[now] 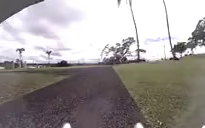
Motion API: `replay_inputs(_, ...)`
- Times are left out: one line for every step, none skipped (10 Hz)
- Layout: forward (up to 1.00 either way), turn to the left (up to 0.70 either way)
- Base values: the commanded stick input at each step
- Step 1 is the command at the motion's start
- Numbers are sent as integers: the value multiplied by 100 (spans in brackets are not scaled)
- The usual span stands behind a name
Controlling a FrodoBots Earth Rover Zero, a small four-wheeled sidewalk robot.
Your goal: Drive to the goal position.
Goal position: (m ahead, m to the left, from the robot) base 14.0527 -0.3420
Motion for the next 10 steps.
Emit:
replay_inputs(70,0)
replay_inputs(70,0)
replay_inputs(70,0)
replay_inputs(70,0)
replay_inputs(70,0)
replay_inputs(70,0)
replay_inputs(70,0)
replay_inputs(70,0)
replay_inputs(70,0)
replay_inputs(70,7)
